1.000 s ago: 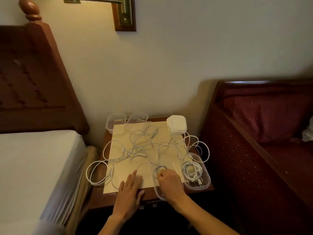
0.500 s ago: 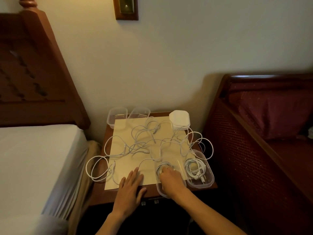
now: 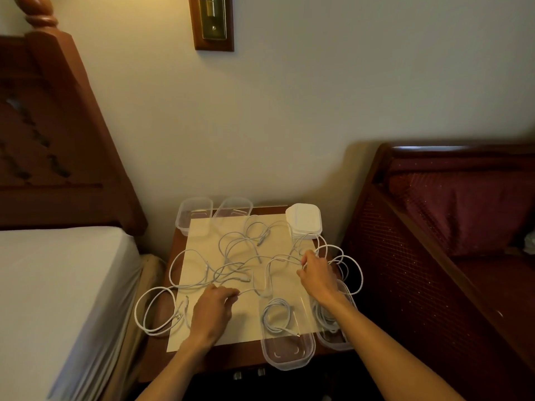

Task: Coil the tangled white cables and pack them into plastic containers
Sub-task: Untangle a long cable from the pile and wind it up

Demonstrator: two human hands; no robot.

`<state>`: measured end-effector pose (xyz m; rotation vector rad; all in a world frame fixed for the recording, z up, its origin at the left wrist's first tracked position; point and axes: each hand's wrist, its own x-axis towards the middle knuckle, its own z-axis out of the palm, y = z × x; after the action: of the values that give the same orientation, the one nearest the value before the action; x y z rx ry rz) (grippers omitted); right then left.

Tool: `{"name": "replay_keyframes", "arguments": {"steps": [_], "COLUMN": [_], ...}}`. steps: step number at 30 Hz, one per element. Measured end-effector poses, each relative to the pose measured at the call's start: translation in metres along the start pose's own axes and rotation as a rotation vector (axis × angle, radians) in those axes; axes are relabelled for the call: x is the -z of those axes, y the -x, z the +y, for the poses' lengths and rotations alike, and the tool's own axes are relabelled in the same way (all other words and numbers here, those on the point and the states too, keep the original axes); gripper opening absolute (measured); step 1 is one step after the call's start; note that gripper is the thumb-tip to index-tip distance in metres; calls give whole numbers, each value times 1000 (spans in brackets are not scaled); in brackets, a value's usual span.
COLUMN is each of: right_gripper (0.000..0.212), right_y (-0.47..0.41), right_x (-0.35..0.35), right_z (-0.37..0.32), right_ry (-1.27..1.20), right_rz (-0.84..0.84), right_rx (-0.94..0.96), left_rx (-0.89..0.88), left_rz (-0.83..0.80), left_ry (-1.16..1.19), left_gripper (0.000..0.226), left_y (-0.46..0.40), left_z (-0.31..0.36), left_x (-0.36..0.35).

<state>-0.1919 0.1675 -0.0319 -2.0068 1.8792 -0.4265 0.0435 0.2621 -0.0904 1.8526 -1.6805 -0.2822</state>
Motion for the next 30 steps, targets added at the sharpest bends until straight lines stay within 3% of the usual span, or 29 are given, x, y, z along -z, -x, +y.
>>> {"name": "replay_keyframes", "arguments": {"steps": [2,6,9,12,15,18,24,26,30], "right_gripper": [5,8,16,22,13,28,20,18,17], "right_y": [-9,-34,-56,-74,-81,-83,-87,-90,-91], "right_x": [4,37,68,88,94,87,106,125,168], "right_z": [-1,-17,-35,-49,-55,-57,-84,-92,-114], "right_ry": [-148,-404,-532,-632,-407,-92,-220,-349,-358], "right_rz": [41,186,155,0,-181,-73,-25,22,122], "right_rx": [11,40,61,78,156,216,310,308,452], "left_rx": [-56,-114,-151,-213,-291,-349,-383,-272,123], "left_rz": [101,257,341,400,463,515,625,538,-5], "left_ry": [45,221,304,356,395,398,459,505,292], "left_gripper": [13,10,9,9,12,13,13,11,34], "left_y": [-17,-65,-104,-135,-156,-166,-167,-166,-159], "left_z": [9,45,70,95,123,143,160,149,123], "left_x": [17,72,110,143,174,199,242,247,245]}}
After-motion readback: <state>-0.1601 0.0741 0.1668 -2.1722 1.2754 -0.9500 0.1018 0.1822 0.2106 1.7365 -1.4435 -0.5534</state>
